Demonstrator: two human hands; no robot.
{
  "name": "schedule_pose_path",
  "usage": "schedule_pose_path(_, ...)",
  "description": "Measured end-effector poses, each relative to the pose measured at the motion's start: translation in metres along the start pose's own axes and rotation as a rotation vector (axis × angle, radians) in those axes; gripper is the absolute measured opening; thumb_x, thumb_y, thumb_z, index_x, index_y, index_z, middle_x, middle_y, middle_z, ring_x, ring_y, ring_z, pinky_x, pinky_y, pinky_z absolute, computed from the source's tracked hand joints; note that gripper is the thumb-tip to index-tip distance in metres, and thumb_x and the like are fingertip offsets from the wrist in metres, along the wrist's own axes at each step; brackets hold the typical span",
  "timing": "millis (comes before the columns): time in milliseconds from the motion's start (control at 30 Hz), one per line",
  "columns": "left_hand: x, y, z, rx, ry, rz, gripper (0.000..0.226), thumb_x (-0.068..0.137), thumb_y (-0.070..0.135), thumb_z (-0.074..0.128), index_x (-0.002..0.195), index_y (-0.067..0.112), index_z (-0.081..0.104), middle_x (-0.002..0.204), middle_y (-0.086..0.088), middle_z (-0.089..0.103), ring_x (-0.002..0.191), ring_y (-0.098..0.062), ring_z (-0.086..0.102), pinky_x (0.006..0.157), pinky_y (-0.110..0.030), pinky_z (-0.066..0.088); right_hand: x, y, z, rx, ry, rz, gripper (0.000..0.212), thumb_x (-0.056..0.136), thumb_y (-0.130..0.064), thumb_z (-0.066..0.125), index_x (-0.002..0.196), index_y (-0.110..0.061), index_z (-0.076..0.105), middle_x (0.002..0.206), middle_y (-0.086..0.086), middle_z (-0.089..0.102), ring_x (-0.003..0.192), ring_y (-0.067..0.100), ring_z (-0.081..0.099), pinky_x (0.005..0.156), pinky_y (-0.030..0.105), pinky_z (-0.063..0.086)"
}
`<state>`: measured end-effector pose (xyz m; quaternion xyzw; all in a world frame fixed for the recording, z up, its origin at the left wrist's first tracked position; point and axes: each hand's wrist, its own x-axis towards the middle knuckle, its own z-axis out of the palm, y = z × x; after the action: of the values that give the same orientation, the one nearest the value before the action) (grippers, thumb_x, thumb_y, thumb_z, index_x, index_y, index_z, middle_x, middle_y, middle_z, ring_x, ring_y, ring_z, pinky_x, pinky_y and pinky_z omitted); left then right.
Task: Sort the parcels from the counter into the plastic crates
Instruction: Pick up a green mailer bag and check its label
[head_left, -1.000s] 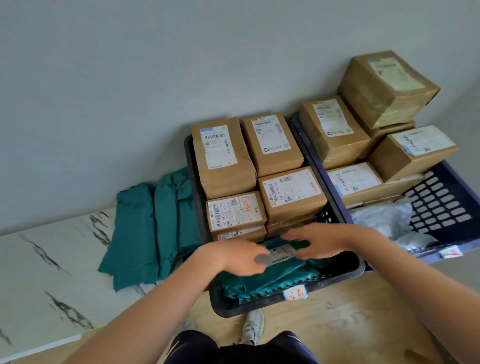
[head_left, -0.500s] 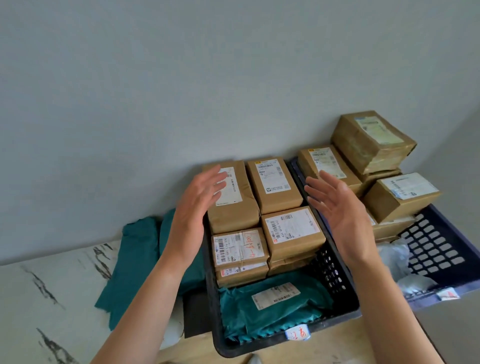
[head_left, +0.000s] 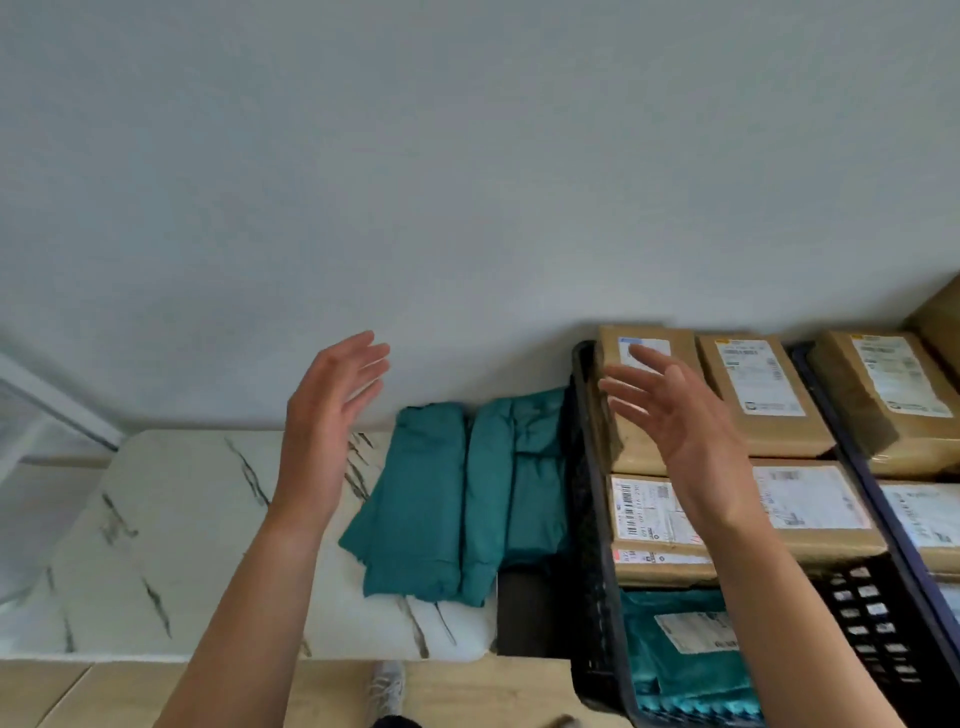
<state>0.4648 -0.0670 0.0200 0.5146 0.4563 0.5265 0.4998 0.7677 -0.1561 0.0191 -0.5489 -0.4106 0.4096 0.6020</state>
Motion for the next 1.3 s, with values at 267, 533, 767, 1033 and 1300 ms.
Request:
schedule_pose_path(267, 0.066, -0.040, -0.110, -0.019, -0.099, -0.125, 0.034, 0.114, 0.024, 0.039, 0.134, 0.022, 0.066, 0.131, 0.001, 0.072, 0.127, -0.015, 0.065, 0.110, -0.035, 0.049, 0.033, 0.047, 0.164, -0.043, -0.017, 0.152, 0.036, 0.114, -0.030, 0.039, 0.142, -0.020, 0.059, 0.131, 0.007, 0.072, 0.125, 0.025, 0.067, 0.107, 0.044, 0.050)
schedule_pose_path(533, 0.094, -0.159, -0.136, 0.184, -0.318, -0.482, 0.025, 0.106, 0.032, 0.052, 0.123, 0.022, 0.068, 0.119, 0.005, 0.071, 0.110, -0.009, 0.069, 0.097, -0.026, 0.054, 0.040, 0.166, 0.218, -0.264, 0.093, 0.575, 0.023, 0.111, -0.034, 0.047, 0.130, -0.028, 0.058, 0.131, 0.004, 0.069, 0.117, 0.022, 0.067, 0.098, 0.038, 0.053)
schedule_pose_path(767, 0.061, -0.267, -0.131, 0.364, -0.398, -1.023, 0.026, 0.098, 0.019, 0.053, 0.073, 0.019, 0.046, 0.082, -0.005, 0.049, 0.087, -0.023, 0.047, 0.076, -0.034, 0.042, 0.004, 0.257, 0.229, -0.725, 0.031, 0.920, 0.053, 0.103, -0.035, 0.058, 0.148, -0.008, 0.047, 0.140, 0.012, 0.062, 0.127, 0.032, 0.058, 0.097, 0.035, 0.045)
schedule_pose_path(1033, 0.042, -0.267, -0.136, 0.327, -0.256, -1.036, 0.019, 0.096, 0.026, 0.058, 0.098, 0.009, 0.066, 0.099, -0.008, 0.068, 0.087, -0.024, 0.061, 0.077, -0.033, 0.050, -0.005, 0.267, 0.223, -0.567, -0.010, 0.867, 0.033, 0.100, -0.030, 0.069, 0.124, -0.007, 0.065, 0.118, 0.002, 0.069, 0.108, 0.024, 0.065, 0.096, 0.035, 0.051)
schedule_pose_path(1300, 0.038, -0.156, -0.127, -0.021, -0.325, -0.764, 0.027, 0.108, 0.022, 0.058, 0.131, 0.012, 0.068, 0.123, -0.004, 0.077, 0.115, -0.024, 0.073, 0.104, -0.047, 0.056, -0.008, 0.171, 0.196, -0.159, -0.074, 0.700, 0.025, 0.102, -0.022, 0.069, 0.125, -0.013, 0.066, 0.112, 0.001, 0.080, 0.102, 0.019, 0.077, 0.080, 0.030, 0.059)
